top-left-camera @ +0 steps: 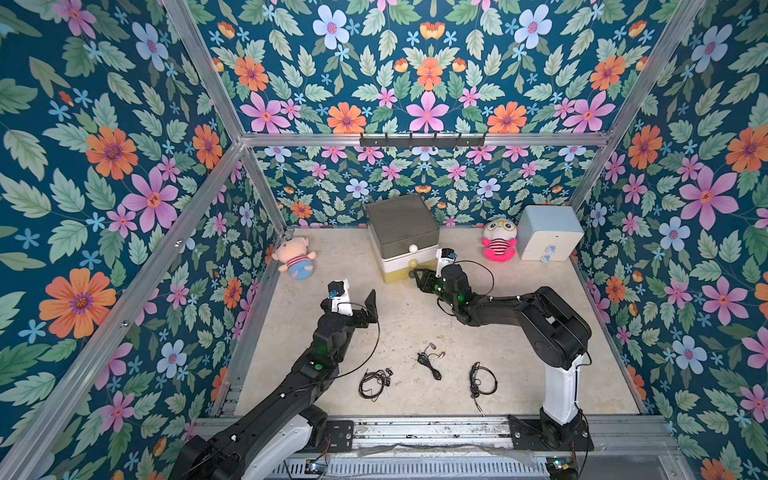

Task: Place the wired earphones into the drawer by color
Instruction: Close the drawer in the storage box, then open the drawer in the storage box.

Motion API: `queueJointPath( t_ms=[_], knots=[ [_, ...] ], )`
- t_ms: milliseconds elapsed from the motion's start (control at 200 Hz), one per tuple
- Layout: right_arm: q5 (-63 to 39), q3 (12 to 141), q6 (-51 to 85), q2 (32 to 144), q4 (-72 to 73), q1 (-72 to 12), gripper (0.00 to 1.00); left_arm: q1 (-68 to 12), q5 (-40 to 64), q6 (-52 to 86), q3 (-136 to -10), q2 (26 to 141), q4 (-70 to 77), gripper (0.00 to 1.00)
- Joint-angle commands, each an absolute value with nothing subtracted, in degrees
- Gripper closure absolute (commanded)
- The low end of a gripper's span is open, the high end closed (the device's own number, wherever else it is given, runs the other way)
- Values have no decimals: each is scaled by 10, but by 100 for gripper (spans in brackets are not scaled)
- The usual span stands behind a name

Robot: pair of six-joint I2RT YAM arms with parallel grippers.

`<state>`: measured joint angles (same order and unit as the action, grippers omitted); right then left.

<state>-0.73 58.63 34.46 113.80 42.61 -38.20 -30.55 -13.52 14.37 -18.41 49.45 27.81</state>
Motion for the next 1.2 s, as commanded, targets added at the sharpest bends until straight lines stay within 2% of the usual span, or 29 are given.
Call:
queueJointPath(
  t_ms=[0, 515, 1195],
  knots=[
    [-46, 578, 375, 1149, 493, -375, 53, -306, -136, 136, -185, 495, 299, 1],
    [-63, 631, 426, 1244, 525, -366, 54, -306, -141, 135, -182, 494, 300, 1],
    [-53, 687, 432, 1303, 516, -366, 60, -306, -139, 134, -184, 488, 299, 1]
  ],
)
